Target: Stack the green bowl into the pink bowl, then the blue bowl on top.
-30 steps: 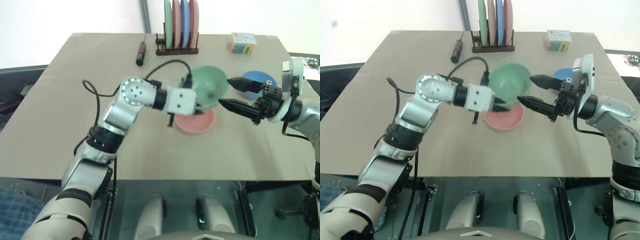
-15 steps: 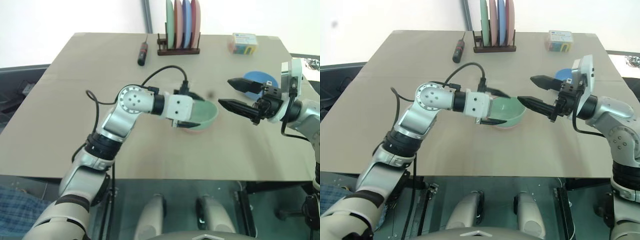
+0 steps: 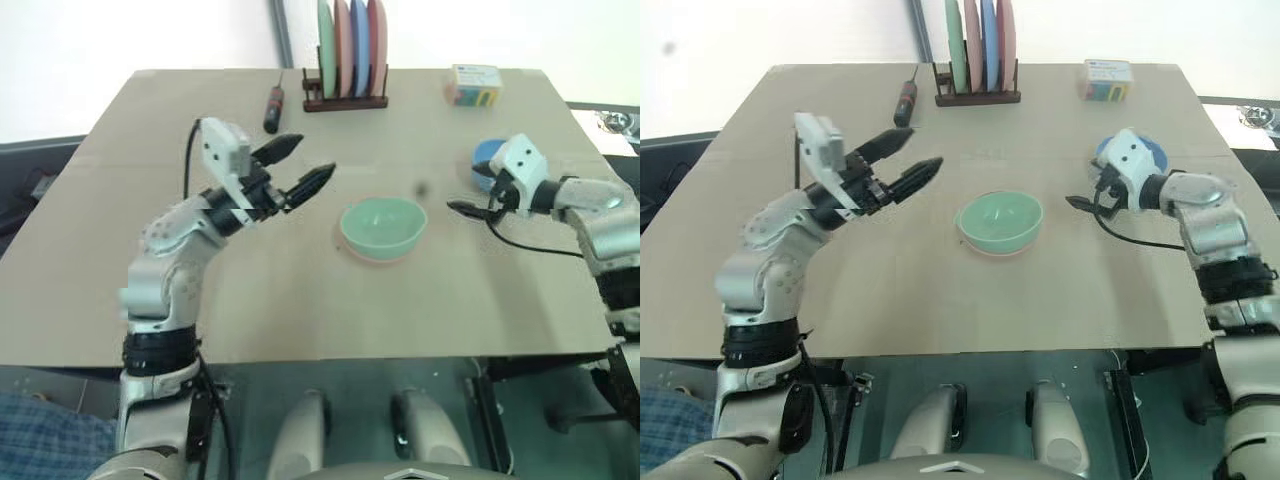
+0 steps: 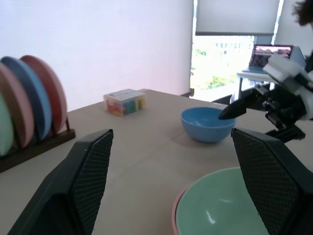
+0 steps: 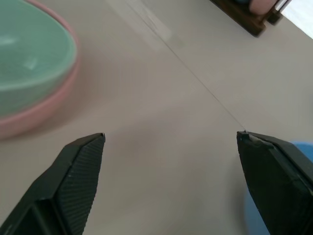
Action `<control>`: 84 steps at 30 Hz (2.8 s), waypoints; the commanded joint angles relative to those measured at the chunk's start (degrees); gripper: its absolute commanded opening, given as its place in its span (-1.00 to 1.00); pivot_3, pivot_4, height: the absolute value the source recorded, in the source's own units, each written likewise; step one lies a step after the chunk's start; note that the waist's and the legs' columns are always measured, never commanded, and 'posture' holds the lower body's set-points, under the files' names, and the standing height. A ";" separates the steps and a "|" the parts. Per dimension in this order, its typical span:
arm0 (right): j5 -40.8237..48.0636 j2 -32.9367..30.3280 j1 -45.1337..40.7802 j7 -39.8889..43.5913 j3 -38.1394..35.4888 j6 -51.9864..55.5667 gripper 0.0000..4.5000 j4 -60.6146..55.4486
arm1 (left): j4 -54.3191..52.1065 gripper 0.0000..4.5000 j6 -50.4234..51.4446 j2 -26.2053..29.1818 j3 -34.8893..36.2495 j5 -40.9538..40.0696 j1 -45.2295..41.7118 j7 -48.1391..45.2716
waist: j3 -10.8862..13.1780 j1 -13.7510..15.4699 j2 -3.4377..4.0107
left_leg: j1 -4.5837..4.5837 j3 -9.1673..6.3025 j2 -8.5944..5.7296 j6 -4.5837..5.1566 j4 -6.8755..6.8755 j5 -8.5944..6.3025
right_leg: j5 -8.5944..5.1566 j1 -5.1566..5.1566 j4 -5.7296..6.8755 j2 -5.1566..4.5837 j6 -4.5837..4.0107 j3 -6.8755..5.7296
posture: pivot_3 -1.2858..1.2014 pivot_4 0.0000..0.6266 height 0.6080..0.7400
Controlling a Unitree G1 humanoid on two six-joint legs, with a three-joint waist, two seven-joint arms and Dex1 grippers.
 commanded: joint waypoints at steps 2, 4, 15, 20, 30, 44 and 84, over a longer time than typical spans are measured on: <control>-11.56 2.96 -12.15 -5.79 4.49 -13.90 1.00 24.21 | -9.29 0.82 3.27 2.38 3.63 -6.30 6.44 1.24 | 0.04 0.35 -0.04 | 0.01 0.02 0.01 0.00 -0.01 0.00 | 0.01 -0.01 -0.02 0.00 -0.01 0.02 | 0.03 -0.52 1.00; -14.39 4.01 -15.14 -8.27 5.31 -17.24 1.00 31.26 | -11.32 0.82 3.93 2.88 4.36 -8.16 8.66 1.47 | 0.04 0.56 -0.04 | -0.02 -0.04 0.00 -0.01 -0.02 0.00 | 0.01 0.00 -0.08 0.00 -0.02 -0.05 | 0.03 -0.52 1.00; -18.67 7.98 -20.65 -12.20 3.02 -15.95 0.69 46.13 | -18.43 0.85 1.91 5.29 6.01 -11.57 18.55 2.24 | 0.04 0.17 -0.04 | 0.04 0.01 -0.03 -0.01 -0.08 0.00 | 0.06 0.02 -0.08 -0.03 -0.10 0.02 | 0.03 -0.52 1.00; -19.33 8.00 -21.07 -11.77 2.31 -16.48 -0.25 46.24 | -18.19 0.85 1.25 5.96 5.91 -12.10 18.43 2.66 | 0.04 0.04 -0.04 | 0.04 0.02 -0.02 -0.01 -0.07 0.00 | 0.09 0.01 -0.07 -0.03 -0.11 0.03 | 0.03 -0.52 1.00; -17.96 7.85 -21.19 -8.32 -0.81 -18.34 -0.97 45.15 | -16.06 0.85 -0.35 6.77 3.90 -11.22 17.86 1.39 | 0.04 0.04 -0.03 | 0.03 0.03 -0.02 0.00 -0.07 0.00 | 0.09 0.01 -0.09 -0.02 -0.11 0.04 | 0.03 -0.52 1.00; 2.13 6.92 -10.43 25.30 -4.54 -3.24 -0.97 -8.82 | -11.74 0.85 -2.86 8.32 0.67 -8.88 15.89 -2.52 | 0.09 0.40 0.05 | 0.01 -0.03 0.04 0.00 -0.10 -0.01 | 0.10 0.00 -0.09 0.03 -0.10 -0.02 | 0.03 -0.52 1.00; 19.44 -7.79 22.34 19.12 -19.13 15.01 0.84 -32.98 | -12.24 0.85 -3.05 10.74 6.42 -5.03 28.60 2.08 | 0.08 1.71 0.01 | -0.03 0.00 0.05 0.02 -0.02 -0.02 | 0.10 0.03 -0.19 0.01 -0.11 -0.03 | 0.03 -0.52 1.00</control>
